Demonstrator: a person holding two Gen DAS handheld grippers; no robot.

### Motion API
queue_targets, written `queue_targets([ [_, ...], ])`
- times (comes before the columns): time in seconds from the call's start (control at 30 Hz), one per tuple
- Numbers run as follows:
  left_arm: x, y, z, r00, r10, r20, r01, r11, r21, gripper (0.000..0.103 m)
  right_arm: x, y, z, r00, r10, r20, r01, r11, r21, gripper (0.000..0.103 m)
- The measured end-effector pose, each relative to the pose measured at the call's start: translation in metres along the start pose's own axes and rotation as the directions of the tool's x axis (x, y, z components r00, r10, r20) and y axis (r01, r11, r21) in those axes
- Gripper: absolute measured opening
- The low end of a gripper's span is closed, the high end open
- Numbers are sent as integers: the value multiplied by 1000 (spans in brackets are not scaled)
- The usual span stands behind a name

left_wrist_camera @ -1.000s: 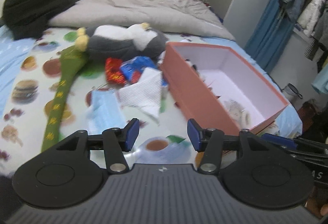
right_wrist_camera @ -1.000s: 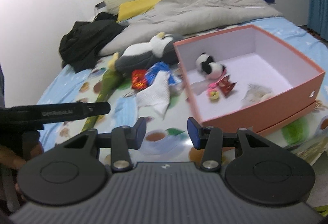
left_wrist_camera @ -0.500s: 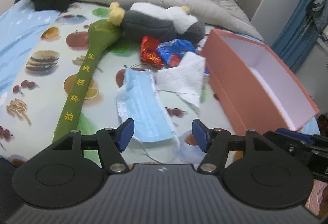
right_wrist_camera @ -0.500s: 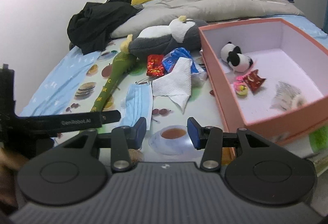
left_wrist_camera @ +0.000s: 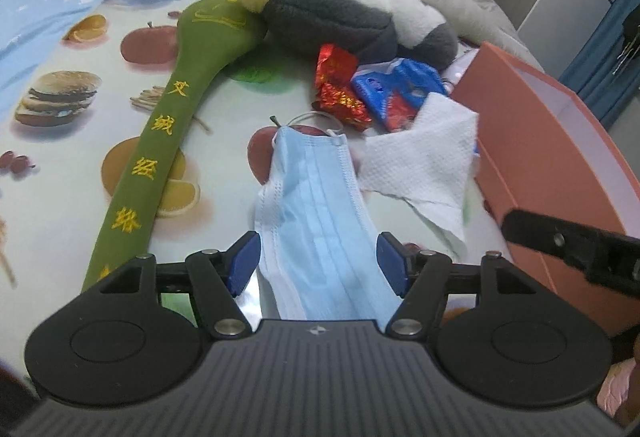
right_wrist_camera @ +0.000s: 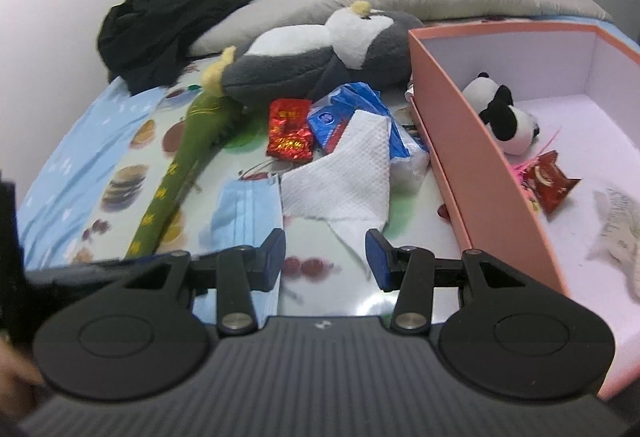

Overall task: Organize soft objects
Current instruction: 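Grasp the blue face mask with the left tool while the right tool grasps the white tissue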

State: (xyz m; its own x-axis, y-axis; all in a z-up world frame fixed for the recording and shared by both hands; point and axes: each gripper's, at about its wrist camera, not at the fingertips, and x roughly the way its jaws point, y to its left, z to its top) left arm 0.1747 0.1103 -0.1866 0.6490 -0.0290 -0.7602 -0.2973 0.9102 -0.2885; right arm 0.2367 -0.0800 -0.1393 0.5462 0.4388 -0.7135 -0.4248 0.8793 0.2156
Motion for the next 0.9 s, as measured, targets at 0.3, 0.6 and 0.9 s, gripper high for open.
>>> queue_targets([
  [0.3, 32, 12, 17, 1000, -27, 4, 27, 1000, 11, 68, 63, -6, 21, 993, -95, -72, 97, 995, 25, 57],
  [0.6, 44, 17, 30, 1000, -25, 14, 25, 999, 26, 55, 104, -10, 29, 987, -126, -102, 124, 992, -24, 64],
  [0.9, 47, 18, 32, 1000, -2, 12, 1, 999, 39, 34, 115, -1, 24, 989, -128, -81, 119, 988, -101, 48],
])
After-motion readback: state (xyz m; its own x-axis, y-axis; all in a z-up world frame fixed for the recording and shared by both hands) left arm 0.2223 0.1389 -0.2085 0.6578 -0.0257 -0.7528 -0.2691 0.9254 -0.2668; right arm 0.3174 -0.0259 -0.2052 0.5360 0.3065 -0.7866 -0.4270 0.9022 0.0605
